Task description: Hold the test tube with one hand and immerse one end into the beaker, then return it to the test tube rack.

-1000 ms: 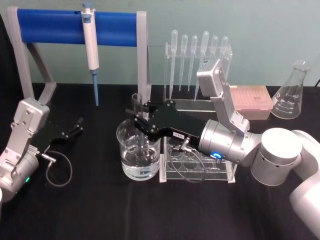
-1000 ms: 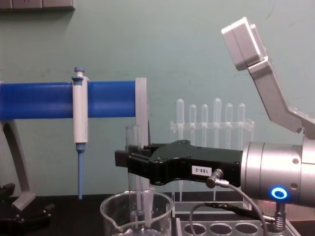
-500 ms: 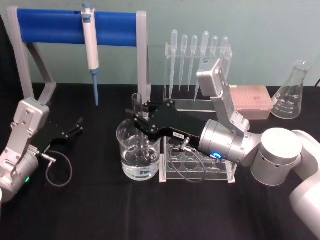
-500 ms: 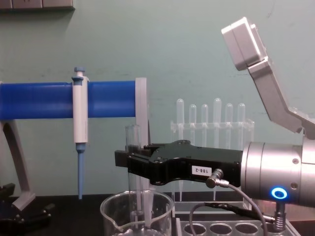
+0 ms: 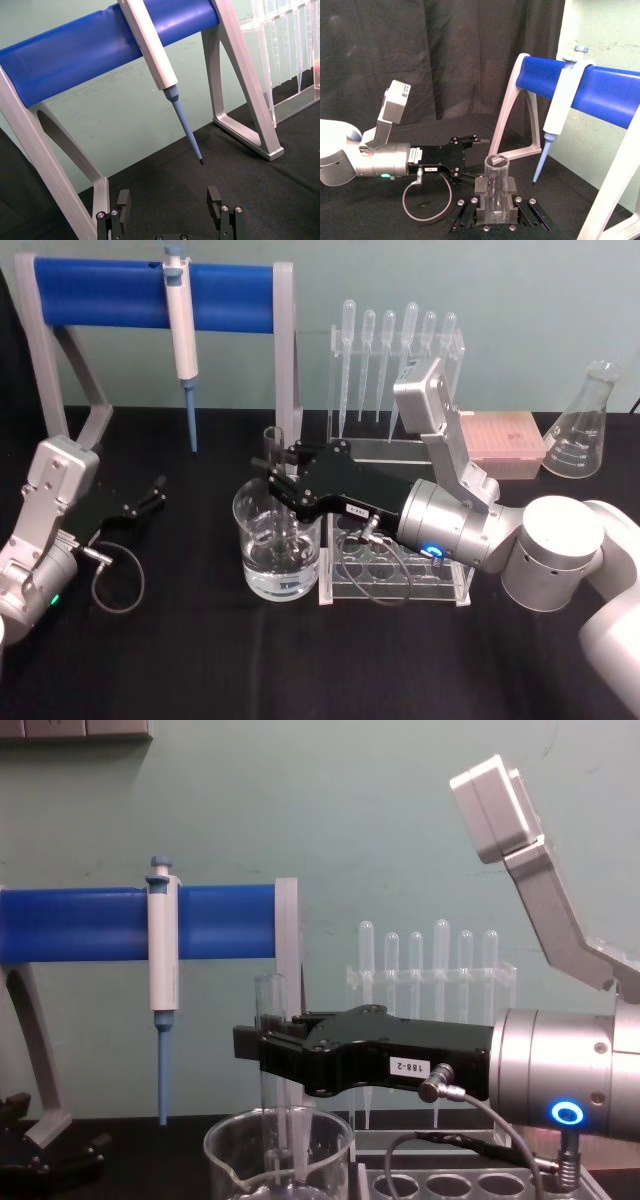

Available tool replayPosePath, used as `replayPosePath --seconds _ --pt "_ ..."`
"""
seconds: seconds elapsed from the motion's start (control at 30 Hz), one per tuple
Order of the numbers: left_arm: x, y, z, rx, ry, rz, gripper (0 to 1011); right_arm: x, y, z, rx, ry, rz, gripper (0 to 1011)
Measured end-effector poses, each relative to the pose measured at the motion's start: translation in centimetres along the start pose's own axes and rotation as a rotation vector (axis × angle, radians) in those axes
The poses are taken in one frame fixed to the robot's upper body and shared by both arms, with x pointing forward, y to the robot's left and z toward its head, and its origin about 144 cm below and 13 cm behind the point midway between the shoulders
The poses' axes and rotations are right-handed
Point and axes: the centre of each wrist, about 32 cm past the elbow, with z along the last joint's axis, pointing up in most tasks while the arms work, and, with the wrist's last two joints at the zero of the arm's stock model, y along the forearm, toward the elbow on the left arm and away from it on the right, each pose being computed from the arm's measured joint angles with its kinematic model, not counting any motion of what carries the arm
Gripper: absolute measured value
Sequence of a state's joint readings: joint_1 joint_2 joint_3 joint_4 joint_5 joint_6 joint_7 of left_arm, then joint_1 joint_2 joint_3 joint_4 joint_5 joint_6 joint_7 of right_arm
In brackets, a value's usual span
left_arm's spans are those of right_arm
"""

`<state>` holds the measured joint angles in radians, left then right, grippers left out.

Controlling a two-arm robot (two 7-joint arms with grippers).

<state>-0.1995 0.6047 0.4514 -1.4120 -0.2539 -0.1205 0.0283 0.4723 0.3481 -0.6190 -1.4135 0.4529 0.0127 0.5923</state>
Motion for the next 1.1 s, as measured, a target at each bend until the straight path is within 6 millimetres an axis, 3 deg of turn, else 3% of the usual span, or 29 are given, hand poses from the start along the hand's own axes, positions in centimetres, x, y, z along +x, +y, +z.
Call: replayPosePath --seconds 1.1 --pt "0.00 0.00 0.00 0.000 0.000 0.000 1000 0.00 0.00 0.00 0.000 0.000 0.000 241"
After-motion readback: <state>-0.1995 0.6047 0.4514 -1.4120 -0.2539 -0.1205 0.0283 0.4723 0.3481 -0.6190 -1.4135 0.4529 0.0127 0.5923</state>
